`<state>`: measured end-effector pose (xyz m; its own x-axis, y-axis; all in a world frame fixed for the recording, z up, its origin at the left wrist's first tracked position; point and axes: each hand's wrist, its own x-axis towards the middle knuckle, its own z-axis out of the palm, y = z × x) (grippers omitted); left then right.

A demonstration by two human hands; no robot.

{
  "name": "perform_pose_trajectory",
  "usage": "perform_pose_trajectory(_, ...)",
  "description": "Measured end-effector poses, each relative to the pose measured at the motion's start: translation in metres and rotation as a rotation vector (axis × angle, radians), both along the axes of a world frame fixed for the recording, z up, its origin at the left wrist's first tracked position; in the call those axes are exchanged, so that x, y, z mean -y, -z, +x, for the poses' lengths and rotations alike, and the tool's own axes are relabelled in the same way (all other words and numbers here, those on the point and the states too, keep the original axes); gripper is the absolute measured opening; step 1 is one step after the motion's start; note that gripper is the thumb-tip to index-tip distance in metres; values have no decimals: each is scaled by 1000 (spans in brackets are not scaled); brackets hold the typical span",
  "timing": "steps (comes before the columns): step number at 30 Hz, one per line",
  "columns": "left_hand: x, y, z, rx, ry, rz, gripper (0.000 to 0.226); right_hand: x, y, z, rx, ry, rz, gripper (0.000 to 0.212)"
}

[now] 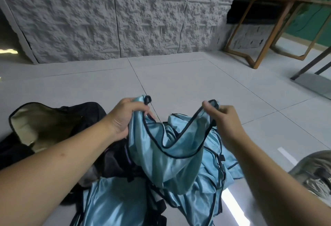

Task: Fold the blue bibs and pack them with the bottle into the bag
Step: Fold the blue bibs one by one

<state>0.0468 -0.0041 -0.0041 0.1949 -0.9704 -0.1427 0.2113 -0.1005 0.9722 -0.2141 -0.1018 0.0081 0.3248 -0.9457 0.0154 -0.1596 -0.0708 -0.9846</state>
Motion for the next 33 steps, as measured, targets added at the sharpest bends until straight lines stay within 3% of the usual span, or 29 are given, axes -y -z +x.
perform_pose_trajectory(2, 1, -8, 13, 21, -65, -34, 49, 6, -26, -5, -288, -4, -103, 86)
perform_pose_trajectory(5, 4, -20, 32, 92, -189, -111, 42, 20, -61, -17, -638, 44, -200, 74)
perform_pose_trajectory(10, 5, -18, 61, 361, -272, -120, 26, 29, -80, -42, -653, -12, -221, 21)
perform_pose_trajectory(11, 4, -17, 66, 404, -276, -108, 24, 29, -79, -45, -637, -19, -217, 16)
perform_pose_trajectory(15, -1, -17, 78, 598, -293, -90, 15, 38, -64, -48, -756, 75, -218, 35)
perform_pose_trajectory(17, -2, -16, 80, 634, -294, -80, 13, 38, -62, -50, -881, 122, -278, 14)
perform_pose_trajectory(19, -4, -17, 80, 648, -296, -69, 13, 38, -63, -51, -877, 139, -283, 17)
perform_pose_trajectory(26, -4, -18, 77, 698, -255, -74, 14, 34, -66, -48, -479, 153, -212, 15)
perform_pose_trajectory(33, -11, -22, 73, 556, -256, -60, 24, 42, -65, -52, -482, 349, -350, 24)
